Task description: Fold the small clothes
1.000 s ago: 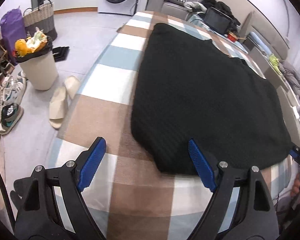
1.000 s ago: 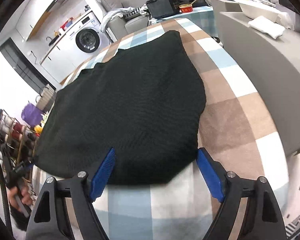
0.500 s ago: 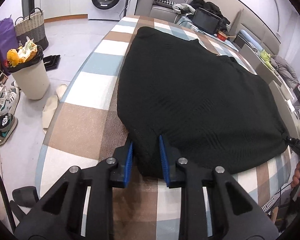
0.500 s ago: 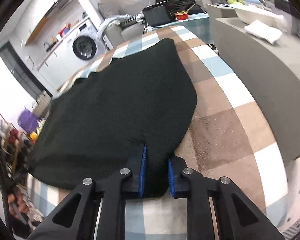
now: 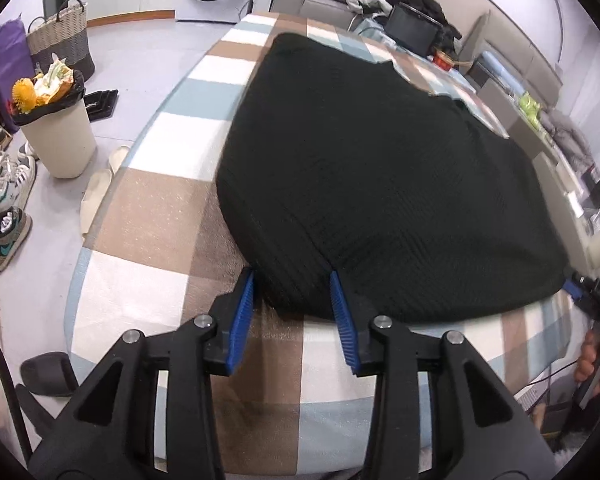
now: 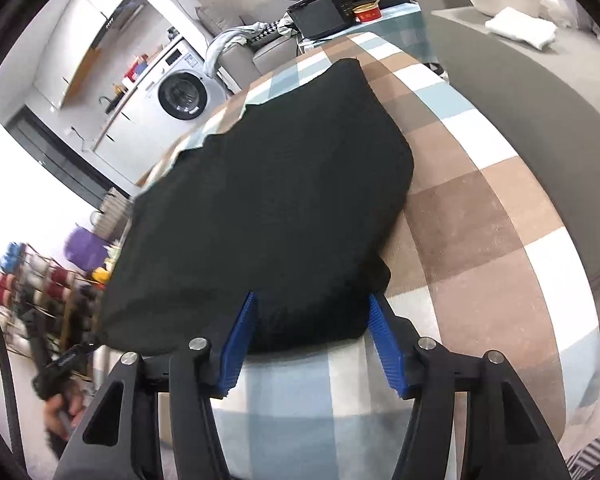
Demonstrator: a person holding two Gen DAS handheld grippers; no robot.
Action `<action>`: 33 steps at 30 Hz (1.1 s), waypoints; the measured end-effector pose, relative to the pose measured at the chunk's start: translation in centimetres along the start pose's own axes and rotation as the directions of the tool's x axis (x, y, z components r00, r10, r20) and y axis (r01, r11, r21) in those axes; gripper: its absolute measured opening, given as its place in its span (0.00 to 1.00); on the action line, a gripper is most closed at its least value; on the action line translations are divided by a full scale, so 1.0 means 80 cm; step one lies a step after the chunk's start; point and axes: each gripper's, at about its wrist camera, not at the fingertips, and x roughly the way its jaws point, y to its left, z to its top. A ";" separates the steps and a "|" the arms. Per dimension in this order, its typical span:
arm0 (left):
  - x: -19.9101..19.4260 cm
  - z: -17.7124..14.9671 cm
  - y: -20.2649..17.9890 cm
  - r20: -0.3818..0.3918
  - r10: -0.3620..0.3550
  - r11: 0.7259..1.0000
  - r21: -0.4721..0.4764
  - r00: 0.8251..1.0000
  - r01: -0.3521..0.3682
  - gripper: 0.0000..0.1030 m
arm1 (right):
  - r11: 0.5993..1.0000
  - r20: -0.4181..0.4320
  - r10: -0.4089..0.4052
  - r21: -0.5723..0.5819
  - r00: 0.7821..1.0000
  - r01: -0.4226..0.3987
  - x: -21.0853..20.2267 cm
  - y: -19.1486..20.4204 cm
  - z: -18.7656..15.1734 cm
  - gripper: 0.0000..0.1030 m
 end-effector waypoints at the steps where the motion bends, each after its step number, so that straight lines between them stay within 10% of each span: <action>1: 0.002 0.000 -0.004 -0.003 -0.001 1.000 0.015 1.000 0.001 0.33 | 1.000 -0.003 -0.011 -0.002 1.000 0.011 0.005 0.002 0.001 0.52; 5: 0.008 0.005 -0.012 0.006 0.024 0.999 0.047 1.000 -0.024 0.28 | 0.999 0.014 -0.038 -0.010 0.999 0.038 0.015 0.005 0.006 0.27; 17: 0.029 0.034 -0.016 0.005 0.027 0.999 0.032 1.000 -0.027 0.28 | 0.994 0.049 -0.096 -0.044 0.994 0.098 0.048 0.016 0.037 0.26; 24: 0.006 0.017 0.013 -0.004 -0.027 0.987 -0.160 1.000 0.026 0.61 | 0.988 0.097 -0.151 -0.013 0.984 0.153 0.012 0.002 0.032 0.58; 33: 0.006 0.006 0.011 0.056 -0.161 0.952 -0.255 0.985 0.170 0.69 | 0.987 0.190 -0.110 -0.092 0.976 0.130 -0.011 0.035 0.038 0.85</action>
